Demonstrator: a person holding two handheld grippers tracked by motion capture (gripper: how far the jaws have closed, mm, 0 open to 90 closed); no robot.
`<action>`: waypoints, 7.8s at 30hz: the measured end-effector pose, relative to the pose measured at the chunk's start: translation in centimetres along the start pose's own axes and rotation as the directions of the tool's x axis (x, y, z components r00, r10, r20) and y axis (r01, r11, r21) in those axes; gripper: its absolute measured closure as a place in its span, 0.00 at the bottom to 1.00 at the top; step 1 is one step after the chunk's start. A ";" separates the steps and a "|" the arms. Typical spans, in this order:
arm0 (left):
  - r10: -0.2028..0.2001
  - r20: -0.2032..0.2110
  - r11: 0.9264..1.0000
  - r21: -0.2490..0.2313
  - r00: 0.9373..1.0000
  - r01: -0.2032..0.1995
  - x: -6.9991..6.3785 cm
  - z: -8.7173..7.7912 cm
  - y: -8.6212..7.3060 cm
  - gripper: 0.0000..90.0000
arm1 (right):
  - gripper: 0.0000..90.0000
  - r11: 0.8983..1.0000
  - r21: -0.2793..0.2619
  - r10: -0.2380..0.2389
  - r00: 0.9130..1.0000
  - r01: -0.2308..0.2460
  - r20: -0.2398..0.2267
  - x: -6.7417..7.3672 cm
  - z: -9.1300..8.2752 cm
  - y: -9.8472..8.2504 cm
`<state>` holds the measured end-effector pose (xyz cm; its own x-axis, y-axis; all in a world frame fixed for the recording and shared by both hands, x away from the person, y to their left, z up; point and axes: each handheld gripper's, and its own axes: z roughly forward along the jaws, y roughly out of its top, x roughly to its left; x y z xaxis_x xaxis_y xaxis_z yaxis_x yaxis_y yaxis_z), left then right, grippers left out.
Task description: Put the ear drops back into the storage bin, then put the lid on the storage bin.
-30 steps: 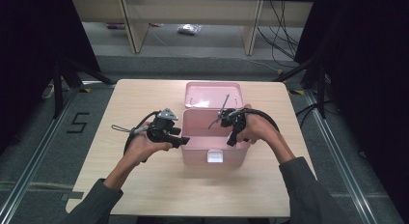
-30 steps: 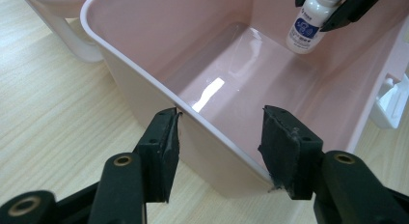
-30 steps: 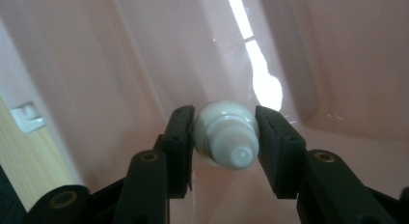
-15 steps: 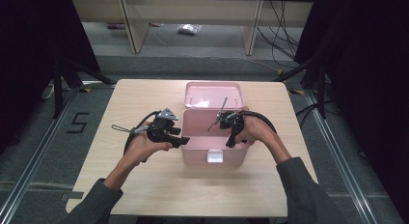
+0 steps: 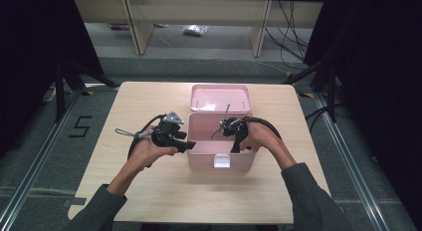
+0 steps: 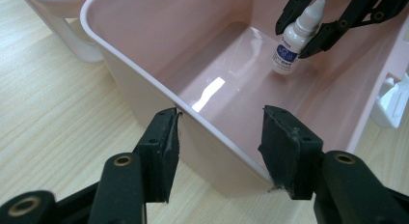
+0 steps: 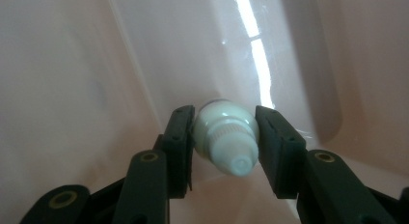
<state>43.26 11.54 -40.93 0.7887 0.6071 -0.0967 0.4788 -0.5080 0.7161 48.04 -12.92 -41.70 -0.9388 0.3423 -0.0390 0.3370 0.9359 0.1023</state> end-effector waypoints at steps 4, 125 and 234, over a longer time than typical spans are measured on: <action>0.001 0.001 1.000 0.000 1.000 -0.001 0.0 0.0 0.0 0.53 | 0.67 1.000 -0.007 0.011 1.000 -0.011 -0.011 -0.1 0.3 0.0; -0.004 0.002 1.000 0.010 1.000 0.004 -0.2 0.1 0.0 0.53 | 0.61 0.559 -0.602 0.714 0.700 -0.570 0.001 -13.5 -2.5 -5.6; -0.071 -0.101 0.995 -0.075 0.992 0.064 4.9 4.8 3.4 0.79 | 0.89 0.519 -0.603 0.787 0.614 -0.606 0.061 -14.9 -0.7 -2.0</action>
<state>50.60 9.89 -42.31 0.7100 0.6999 -0.0772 0.4978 -0.4214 0.7581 61.33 -20.00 -40.58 -0.3071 0.9517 -0.0039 0.7005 0.2288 0.6760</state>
